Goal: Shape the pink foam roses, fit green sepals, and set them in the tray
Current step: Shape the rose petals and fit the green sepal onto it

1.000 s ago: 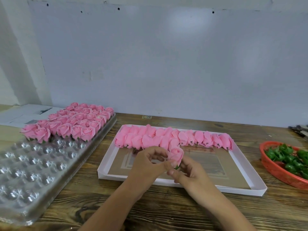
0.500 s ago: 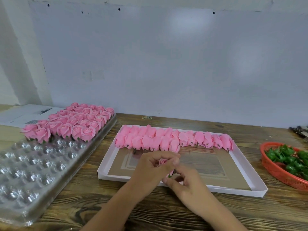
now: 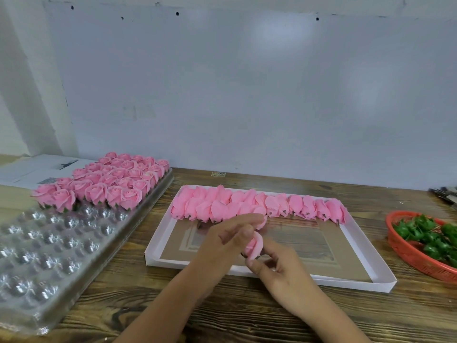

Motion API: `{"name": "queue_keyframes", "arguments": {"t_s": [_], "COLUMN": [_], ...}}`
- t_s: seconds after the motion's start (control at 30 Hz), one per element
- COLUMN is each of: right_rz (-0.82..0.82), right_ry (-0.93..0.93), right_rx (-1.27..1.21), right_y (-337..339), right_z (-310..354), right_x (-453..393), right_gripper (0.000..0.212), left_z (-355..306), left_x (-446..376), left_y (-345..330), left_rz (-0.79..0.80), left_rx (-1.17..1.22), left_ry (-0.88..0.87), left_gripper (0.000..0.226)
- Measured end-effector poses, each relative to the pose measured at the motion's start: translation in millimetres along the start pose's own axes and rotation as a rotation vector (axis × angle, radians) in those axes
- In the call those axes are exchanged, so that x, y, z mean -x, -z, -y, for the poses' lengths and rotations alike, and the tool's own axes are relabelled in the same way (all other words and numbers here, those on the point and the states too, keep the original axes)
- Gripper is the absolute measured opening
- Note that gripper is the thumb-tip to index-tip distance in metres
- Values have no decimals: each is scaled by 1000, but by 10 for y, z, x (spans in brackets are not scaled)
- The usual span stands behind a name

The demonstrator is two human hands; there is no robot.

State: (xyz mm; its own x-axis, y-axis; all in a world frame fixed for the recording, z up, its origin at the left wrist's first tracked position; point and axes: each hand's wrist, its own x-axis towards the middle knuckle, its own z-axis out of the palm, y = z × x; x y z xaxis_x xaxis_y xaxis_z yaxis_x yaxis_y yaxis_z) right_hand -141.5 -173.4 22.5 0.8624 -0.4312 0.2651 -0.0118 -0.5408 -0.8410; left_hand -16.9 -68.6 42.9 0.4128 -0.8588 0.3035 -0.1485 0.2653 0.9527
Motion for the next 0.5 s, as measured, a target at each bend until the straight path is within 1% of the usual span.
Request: {"name": "queue_keyframes", "arguments": {"t_s": [0.1,0.17,0.27,0.4,0.5], "right_rz": [18,24,50,64,62], "right_ry": [-3,5,25,44,29], "right_rx": [-22,-69,-132,-182,-165], "right_y": [4,17,42,60,65], "right_z": [-4,2,8,43,50], "right_x": [-1,1,7,6,8], "right_gripper": [15,16,23,25,22], "left_z": [17,31,61,65,41], "left_x": [8,9,-3,-3,-4], "left_y": [19,14,20,52,45], "left_rz": [17,47,98,158,134], "left_rx": [38,74,71,22,42], "left_ry": [5,37,93,111,100], "left_gripper": [44,40,42,47,49]}}
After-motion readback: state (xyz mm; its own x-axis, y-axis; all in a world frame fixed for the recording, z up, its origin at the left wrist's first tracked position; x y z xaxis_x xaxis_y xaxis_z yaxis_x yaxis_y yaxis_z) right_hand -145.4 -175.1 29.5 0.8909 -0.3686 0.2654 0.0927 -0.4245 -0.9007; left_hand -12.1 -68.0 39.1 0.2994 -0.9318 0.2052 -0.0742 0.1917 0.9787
